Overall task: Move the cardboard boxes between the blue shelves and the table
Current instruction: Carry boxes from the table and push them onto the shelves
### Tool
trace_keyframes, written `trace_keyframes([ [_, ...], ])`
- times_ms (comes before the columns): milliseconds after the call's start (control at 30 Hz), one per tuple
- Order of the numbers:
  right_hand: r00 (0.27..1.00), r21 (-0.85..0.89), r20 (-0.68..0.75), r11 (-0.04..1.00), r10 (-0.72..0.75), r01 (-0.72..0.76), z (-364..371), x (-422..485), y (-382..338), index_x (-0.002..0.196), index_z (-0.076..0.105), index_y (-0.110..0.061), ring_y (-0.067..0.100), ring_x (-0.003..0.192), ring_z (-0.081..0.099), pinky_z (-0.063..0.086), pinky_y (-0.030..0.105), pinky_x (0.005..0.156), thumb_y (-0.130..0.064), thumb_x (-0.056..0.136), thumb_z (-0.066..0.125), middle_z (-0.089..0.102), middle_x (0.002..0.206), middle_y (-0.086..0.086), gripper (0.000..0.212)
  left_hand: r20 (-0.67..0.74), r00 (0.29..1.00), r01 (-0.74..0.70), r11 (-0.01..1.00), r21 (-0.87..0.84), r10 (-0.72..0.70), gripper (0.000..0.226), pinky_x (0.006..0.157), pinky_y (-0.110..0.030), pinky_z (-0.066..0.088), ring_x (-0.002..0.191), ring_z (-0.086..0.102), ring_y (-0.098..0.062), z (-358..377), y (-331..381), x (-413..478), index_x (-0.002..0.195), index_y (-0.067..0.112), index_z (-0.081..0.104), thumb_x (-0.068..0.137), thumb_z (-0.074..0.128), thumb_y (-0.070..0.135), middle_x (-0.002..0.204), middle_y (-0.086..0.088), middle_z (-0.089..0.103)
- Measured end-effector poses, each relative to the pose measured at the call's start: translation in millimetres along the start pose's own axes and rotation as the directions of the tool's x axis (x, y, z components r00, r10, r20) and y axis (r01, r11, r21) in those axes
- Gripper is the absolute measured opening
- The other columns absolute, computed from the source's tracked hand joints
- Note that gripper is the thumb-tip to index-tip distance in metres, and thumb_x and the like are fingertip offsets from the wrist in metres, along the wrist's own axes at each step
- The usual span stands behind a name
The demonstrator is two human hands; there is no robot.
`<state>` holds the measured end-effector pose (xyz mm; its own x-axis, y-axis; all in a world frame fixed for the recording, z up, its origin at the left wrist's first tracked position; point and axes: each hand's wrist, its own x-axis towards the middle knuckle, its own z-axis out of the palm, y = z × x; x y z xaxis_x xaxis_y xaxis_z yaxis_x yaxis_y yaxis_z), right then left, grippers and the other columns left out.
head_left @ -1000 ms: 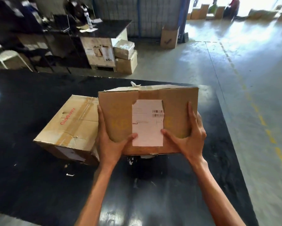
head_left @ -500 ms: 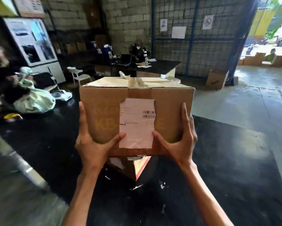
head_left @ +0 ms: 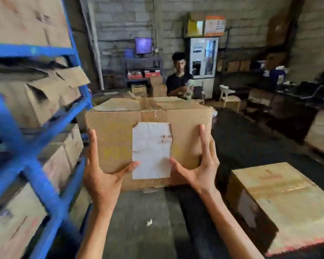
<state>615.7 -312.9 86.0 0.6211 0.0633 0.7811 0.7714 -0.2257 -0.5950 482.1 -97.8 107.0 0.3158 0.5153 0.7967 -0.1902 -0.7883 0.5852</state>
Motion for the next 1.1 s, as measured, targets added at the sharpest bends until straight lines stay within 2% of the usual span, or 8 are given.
trace_keyframes([
  [133, 0.989, 0.198, 0.134, 0.98, -0.055, 0.028, 75, -11, -45, 0.162, 0.023, -0.042, 0.013, 0.14, 0.047, 0.047, 0.031, 0.106, -0.08, 0.07, 0.071, 0.043, 0.154, -0.003, 0.111, -0.148, 0.989, 0.025, 0.976, 0.218, 0.007, 0.125, 0.109, -0.013, 0.036, 0.143, 0.048, -0.018, -88, -17, -3, 0.161, 0.036, 0.022, 0.058, 0.074, 0.083, 0.162, 0.008, 0.039],
  [267, 0.952, 0.384, 0.269, 0.923, -0.145, 0.032, 132, -36, -106, 0.161, 0.025, -0.041, 0.011, 0.138, 0.048, 0.037, 0.01, 0.107, -0.068, 0.068, 0.078, 0.047, 0.15, 0.001, 0.112, -0.318, 0.948, 0.127, 0.933, 0.337, -0.014, 0.123, 0.106, -0.009, 0.037, 0.137, 0.053, -0.014, -175, -16, -23, 0.16, 0.04, 0.022, 0.058, 0.074, 0.084, 0.155, 0.005, 0.049],
  [433, 0.915, 0.536, 0.317, 0.843, -0.249, 0.043, 160, -73, -175, 0.161, 0.032, -0.028, 0.011, 0.138, 0.049, 0.042, 0.021, 0.11, -0.06, 0.066, 0.081, 0.048, 0.15, 0.005, 0.111, -0.468, 0.883, 0.256, 0.879, 0.403, -0.042, 0.128, 0.104, -0.001, 0.03, 0.132, 0.047, -0.002, -255, 9, -51, 0.157, 0.046, 0.023, 0.049, 0.087, 0.07, 0.151, 0.002, 0.05],
  [533, 0.901, 0.6, 0.31, 0.798, -0.303, 0.062, 169, -90, -202, 0.159, 0.035, -0.027, 0.016, 0.137, 0.051, 0.044, 0.027, 0.111, -0.056, 0.064, 0.082, 0.05, 0.149, 0.006, 0.109, -0.49, 0.872, 0.253, 0.847, 0.468, 0.01, 0.131, 0.11, -0.004, 0.03, 0.139, 0.039, 0.005, -286, 20, -71, 0.158, 0.039, 0.024, 0.049, 0.094, 0.054, 0.156, 0.016, 0.038],
  [633, 0.891, 0.66, 0.287, 0.747, -0.35, 0.081, 178, -102, -222, 0.157, 0.036, -0.022, 0.007, 0.136, 0.049, 0.04, 0.023, 0.112, -0.054, 0.063, 0.081, 0.05, 0.145, -0.001, 0.109, -0.531, 0.847, 0.306, 0.806, 0.507, 0.012, 0.128, 0.106, 0.003, 0.026, 0.136, 0.04, 0.004, -307, 35, -86, 0.158, 0.048, 0.018, 0.053, 0.088, 0.066, 0.155, 0.02, 0.037],
  [733, 0.885, 0.703, 0.253, 0.703, -0.39, 0.108, 196, -111, -236, 0.155, 0.037, -0.017, 0.01, 0.14, 0.046, 0.038, 0.028, 0.115, -0.052, 0.064, 0.081, 0.046, 0.151, -0.006, 0.107, -0.562, 0.826, 0.325, 0.776, 0.54, 0.045, 0.123, 0.108, 0.0, 0.027, 0.138, 0.04, 0.004, -324, 33, -91, 0.161, 0.041, 0.019, 0.058, 0.076, 0.077, 0.156, 0.009, 0.043],
  [933, 0.873, 0.789, 0.203, 0.603, -0.444, 0.123, 253, -120, -268, 0.155, 0.037, -0.009, 0.005, 0.142, 0.043, 0.036, 0.025, 0.115, -0.049, 0.069, 0.079, 0.038, 0.159, -0.018, 0.104, -0.62, 0.78, 0.379, 0.724, 0.576, 0.085, 0.125, 0.114, -0.008, 0.028, 0.145, 0.038, 0.003, -358, 4, -90, 0.162, 0.034, 0.02, 0.06, 0.074, 0.082, 0.162, 0.02, 0.033],
  [1100, 0.844, 0.859, 0.23, 0.508, -0.484, 0.057, 319, -119, -290, 0.161, 0.026, -0.033, 0.011, 0.143, 0.043, 0.036, 0.027, 0.115, -0.05, 0.07, 0.077, 0.037, 0.161, -0.017, 0.106, -0.655, 0.732, 0.418, 0.635, 0.65, 0.189, 0.125, 0.117, -0.026, 0.036, 0.149, 0.035, -0.007, -373, -25, -71, 0.163, 0.036, 0.016, 0.062, 0.081, 0.072, 0.165, 0.017, 0.029],
])
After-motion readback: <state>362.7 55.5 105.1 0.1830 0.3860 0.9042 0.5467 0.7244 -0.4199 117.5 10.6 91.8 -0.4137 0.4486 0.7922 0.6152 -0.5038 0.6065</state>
